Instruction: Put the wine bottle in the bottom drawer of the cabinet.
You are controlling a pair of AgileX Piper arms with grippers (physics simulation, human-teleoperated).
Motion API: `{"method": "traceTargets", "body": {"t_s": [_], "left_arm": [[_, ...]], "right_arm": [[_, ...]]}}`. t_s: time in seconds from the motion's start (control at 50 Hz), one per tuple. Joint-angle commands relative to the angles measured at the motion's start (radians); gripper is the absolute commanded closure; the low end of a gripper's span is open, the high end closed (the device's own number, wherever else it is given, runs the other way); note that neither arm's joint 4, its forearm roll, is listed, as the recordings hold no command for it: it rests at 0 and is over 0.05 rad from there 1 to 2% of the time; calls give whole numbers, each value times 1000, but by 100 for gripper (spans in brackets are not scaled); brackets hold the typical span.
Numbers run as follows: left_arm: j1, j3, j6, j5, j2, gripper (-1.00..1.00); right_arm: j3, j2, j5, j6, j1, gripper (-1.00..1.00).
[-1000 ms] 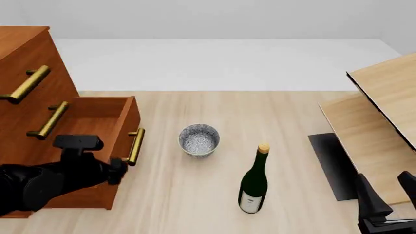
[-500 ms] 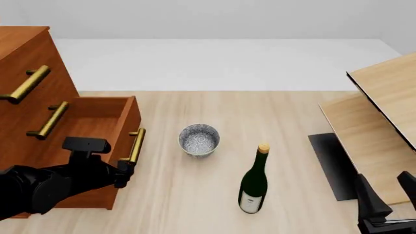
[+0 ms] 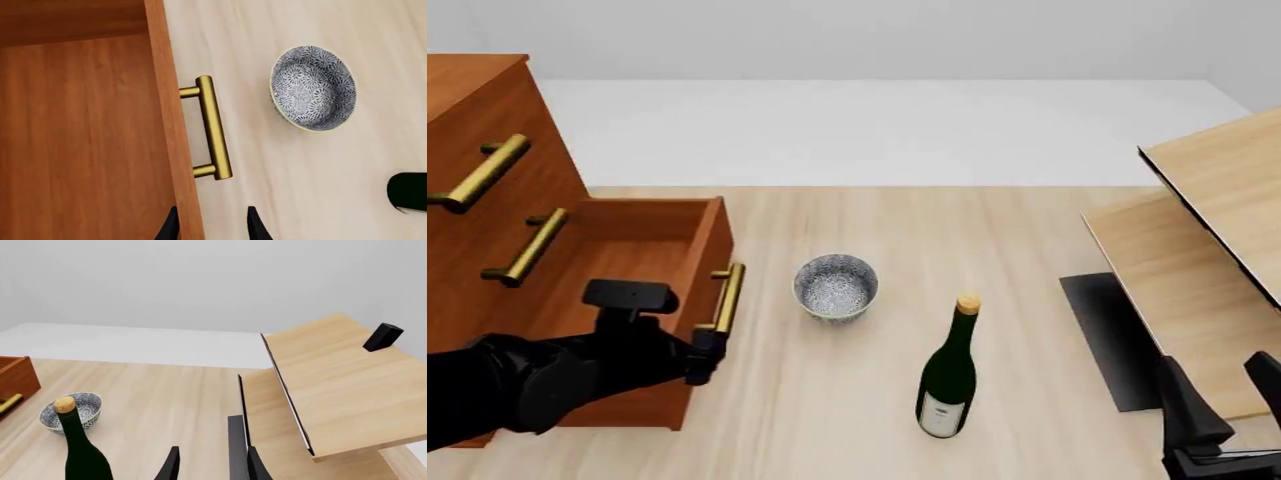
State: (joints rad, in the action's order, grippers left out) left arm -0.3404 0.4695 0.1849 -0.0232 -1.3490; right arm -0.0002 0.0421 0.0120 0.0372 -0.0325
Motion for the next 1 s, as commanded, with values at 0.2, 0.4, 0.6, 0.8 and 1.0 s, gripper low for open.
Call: {"method": "traceTargets", "body": {"t_s": [0.2, 0.4, 0.6, 0.8, 1.0], "left_arm": [[-56, 24, -20, -7, -13, -100], [-59, 42, -39, -37, 18, -100], [-52, 65, -60, -92, 84, -100], [24, 107, -163, -192, 215, -100], [20, 126, -160, -243, 291, -100]], "right_arm": [[0, 1, 1, -7, 3, -100], [0, -8, 11, -10, 3, -100], [0, -2, 6, -11, 1, -100], [0, -14, 18, -10, -3, -100], [0, -8, 10, -11, -5, -100]]}}
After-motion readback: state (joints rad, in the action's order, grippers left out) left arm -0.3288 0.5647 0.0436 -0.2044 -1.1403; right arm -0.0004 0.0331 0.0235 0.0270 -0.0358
